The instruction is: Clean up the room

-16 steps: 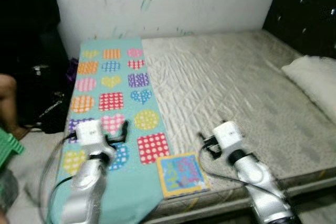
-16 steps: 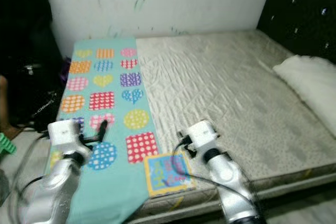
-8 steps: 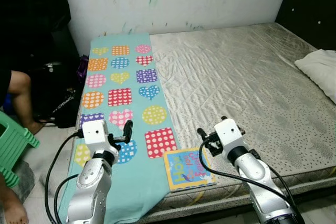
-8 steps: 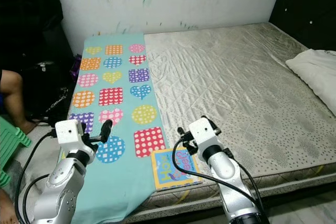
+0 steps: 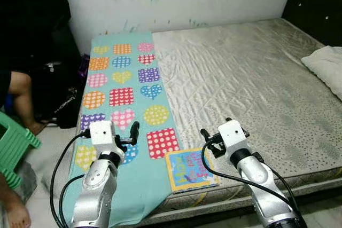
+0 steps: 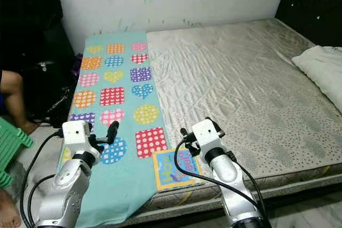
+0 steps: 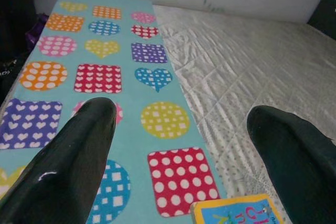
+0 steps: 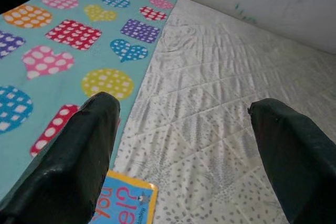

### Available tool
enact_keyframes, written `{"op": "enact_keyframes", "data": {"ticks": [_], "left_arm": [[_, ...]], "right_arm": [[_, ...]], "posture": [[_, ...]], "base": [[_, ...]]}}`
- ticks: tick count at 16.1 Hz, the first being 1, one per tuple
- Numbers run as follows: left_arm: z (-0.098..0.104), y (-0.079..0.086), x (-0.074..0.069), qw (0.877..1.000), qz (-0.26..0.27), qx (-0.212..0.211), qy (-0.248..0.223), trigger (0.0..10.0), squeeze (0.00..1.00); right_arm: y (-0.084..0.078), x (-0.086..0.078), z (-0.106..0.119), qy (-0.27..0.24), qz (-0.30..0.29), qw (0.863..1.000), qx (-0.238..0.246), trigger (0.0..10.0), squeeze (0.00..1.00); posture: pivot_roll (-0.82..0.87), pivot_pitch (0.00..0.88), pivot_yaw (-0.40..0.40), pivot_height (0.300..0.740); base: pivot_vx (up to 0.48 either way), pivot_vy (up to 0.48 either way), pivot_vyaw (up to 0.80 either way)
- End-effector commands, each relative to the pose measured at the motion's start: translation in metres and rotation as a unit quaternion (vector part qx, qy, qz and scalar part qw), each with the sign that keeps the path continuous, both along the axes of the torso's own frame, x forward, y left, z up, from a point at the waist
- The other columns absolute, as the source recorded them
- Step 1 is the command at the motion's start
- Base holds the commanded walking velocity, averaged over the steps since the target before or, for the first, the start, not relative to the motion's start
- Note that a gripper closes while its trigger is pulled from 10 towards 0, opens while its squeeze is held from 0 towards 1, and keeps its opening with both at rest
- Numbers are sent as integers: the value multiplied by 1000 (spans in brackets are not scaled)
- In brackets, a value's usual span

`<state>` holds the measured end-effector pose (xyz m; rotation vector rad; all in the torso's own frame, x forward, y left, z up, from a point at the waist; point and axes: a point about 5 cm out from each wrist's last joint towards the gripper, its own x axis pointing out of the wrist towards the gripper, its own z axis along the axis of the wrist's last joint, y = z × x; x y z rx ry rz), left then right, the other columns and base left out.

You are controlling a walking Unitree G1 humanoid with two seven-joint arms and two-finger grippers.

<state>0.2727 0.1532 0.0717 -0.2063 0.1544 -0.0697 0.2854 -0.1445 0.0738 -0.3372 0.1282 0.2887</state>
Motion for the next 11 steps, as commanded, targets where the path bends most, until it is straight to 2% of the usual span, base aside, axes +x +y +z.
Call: {"op": "enact_keyframes", "data": {"ticks": [1,4,9,11], "left_arm": [[1,0,2,1000,-9,11,-4,10000,0],[2,0,3,1000,-12,13,-6,10000,0],[1,2,2,1000,-1,-2,-6,10000,0],[0,3,2,1000,2,0,-2,10000,0]], "right_arm": [[-2,6,7,-15,-12,1000,7,10000,0],[-6,12,11,-21,-30,999,6,10000,0],[-4,6,6,-13,-27,999,19,10000,0],[-3,6,7,-19,-16,1000,6,10000,0]], "posture": [[-206,0,63,740],[-204,0,66,740],[-203,0,61,740],[-203,0,61,740]], "base": [[0,0,0],[0,0,0],[0,0,0],[0,0,0]]}}
